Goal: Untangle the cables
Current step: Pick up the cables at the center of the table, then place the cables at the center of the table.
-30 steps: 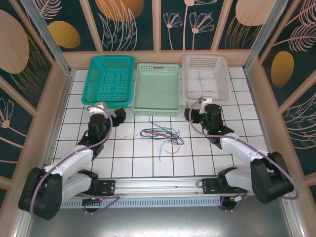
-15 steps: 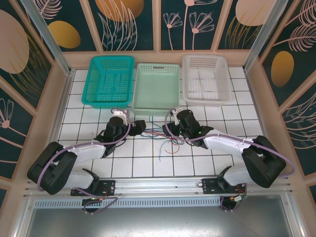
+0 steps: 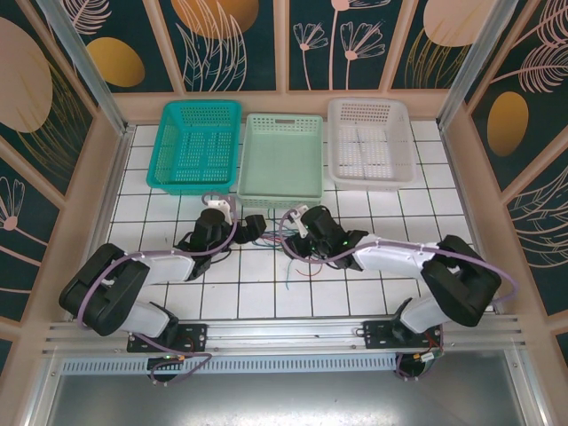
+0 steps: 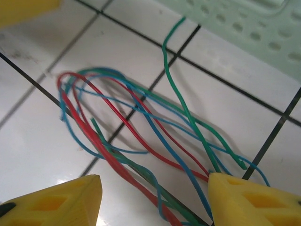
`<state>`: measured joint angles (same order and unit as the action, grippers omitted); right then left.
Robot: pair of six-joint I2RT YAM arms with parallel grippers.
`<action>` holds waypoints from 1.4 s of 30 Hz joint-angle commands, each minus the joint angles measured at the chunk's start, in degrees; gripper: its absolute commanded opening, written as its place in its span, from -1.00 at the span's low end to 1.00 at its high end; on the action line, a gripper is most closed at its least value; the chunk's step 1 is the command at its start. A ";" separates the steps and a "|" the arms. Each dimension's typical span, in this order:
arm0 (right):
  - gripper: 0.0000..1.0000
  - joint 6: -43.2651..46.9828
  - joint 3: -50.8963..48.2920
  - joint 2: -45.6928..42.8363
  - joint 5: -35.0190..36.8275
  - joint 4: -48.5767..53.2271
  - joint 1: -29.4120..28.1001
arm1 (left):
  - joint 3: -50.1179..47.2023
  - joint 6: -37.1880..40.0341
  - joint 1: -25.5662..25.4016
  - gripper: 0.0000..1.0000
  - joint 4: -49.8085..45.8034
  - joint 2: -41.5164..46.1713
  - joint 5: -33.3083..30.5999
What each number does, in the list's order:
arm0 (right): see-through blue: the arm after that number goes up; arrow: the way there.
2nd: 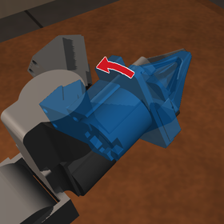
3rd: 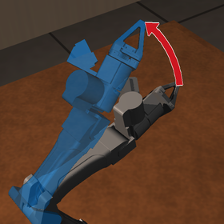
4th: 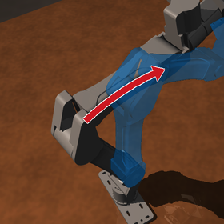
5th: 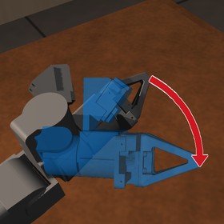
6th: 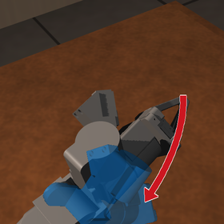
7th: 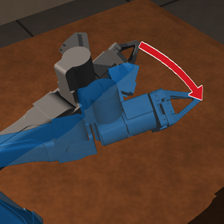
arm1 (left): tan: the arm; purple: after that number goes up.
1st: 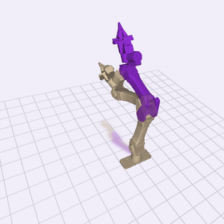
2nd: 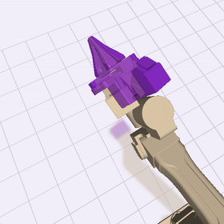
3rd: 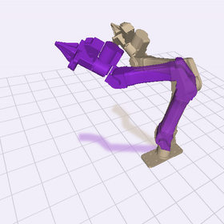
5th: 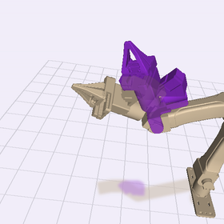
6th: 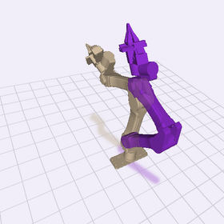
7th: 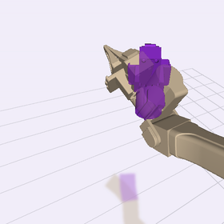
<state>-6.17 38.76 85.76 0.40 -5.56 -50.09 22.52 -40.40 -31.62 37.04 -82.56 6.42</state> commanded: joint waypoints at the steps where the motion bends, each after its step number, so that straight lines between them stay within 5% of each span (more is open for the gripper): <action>1: 0.19 2.92 1.93 3.22 1.02 -0.91 -0.19 | 1.59 -0.95 -0.16 0.97 0.69 0.88 -0.83; 5: 0.06 3.87 2.53 5.78 2.49 -2.33 -0.19 | 1.05 -2.03 -0.09 0.97 0.79 1.66 -1.88; 10: -0.62 2.72 3.23 6.40 0.75 -3.33 -0.29 | 0.85 -2.47 -0.18 0.97 0.22 2.64 -2.51; 15: -0.93 1.35 -0.09 -0.41 0.73 -5.40 -0.21 | 0.72 -1.51 -0.10 0.98 -1.35 4.40 -4.13; 35: -0.96 3.09 -5.33 -9.84 -5.35 -6.65 2.71 | 0.20 -0.49 -0.33 0.79 5.88 2.75 3.42; 42: -0.72 5.46 -4.66 -6.81 -0.60 -2.35 1.75 | -1.72 -1.67 -0.29 0.58 6.64 2.98 2.23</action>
<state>-2.35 33.87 77.36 -2.76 -9.54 -47.83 22.09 -41.67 -31.62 41.06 -79.46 8.58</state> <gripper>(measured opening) 0.136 0.798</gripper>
